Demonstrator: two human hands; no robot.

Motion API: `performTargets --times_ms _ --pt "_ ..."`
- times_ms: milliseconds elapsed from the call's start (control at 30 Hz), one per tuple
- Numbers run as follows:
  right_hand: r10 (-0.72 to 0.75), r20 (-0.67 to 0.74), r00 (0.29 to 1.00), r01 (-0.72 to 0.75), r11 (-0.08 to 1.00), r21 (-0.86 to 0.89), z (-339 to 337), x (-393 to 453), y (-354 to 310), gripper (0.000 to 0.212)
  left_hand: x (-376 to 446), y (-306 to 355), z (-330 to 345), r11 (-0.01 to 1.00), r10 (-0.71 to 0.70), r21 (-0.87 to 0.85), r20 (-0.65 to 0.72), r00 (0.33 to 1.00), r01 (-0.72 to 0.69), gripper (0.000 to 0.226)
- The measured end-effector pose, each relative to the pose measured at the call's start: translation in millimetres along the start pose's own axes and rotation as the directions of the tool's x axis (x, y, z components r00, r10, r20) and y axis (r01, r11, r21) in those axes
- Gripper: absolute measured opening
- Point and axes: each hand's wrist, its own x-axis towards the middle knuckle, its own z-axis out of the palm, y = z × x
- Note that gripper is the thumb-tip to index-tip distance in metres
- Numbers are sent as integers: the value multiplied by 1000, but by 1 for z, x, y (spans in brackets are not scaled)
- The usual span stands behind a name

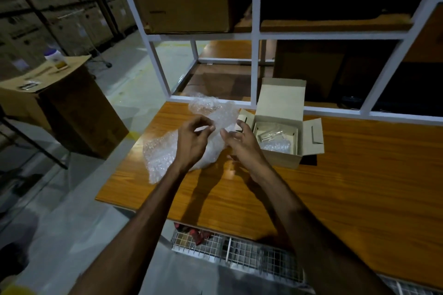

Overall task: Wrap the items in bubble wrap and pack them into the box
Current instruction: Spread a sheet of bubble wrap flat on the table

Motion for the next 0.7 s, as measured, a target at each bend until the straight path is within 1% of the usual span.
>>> performTargets --times_ms 67,100,167,200,267,333,367,433,500,533,567,633,667,700 --pt "26 47 999 -32 990 134 0 9 -7 67 -3 6 6 999 27 -28 36 999 -26 10" --pt "15 48 999 -23 987 158 -1 15 -9 59 -4 7 8 999 40 -38 53 998 -38 11" --pt "-13 9 1000 12 989 144 -5 24 -11 46 -5 9 13 998 37 -50 68 997 -33 16" --pt "-28 -11 1000 29 990 140 -9 28 -13 43 -6 8 14 999 18 -50 69 997 -14 22" --pt "-49 -15 999 51 981 189 -18 32 -17 37 -7 8 17 999 -17 -44 69 997 20 40" --pt "-51 39 998 38 955 296 -29 31 -21 29 -8 7 19 996 -36 -77 65 997 41 54" --pt "-45 75 996 15 931 365 -36 31 -22 31 -7 8 21 994 -40 -96 74 996 47 60" --pt "-44 141 989 -26 887 462 -48 29 -22 37 0 12 22 993 -54 -97 143 988 68 82" --pt "-38 167 985 -46 878 476 -61 27 -24 35 14 21 22 995 -56 -65 283 958 78 103" --pt "-38 164 986 -44 882 469 -68 27 -24 32 21 26 22 998 -29 -40 345 938 46 108" --pt "-34 160 987 -46 881 470 -75 26 -26 29 28 32 22 1000 7 -6 398 917 -5 109" --pt "-14 148 989 -60 876 478 -86 23 -34 31 39 37 26 993 48 77 438 898 -90 96" --pt "-1 129 992 -60 881 470 -92 21 -38 36 42 37 30 985 57 129 406 912 -119 84" --pt "10 103 995 -56 887 459 -96 20 -41 38 43 35 34 975 64 180 342 938 -133 68"
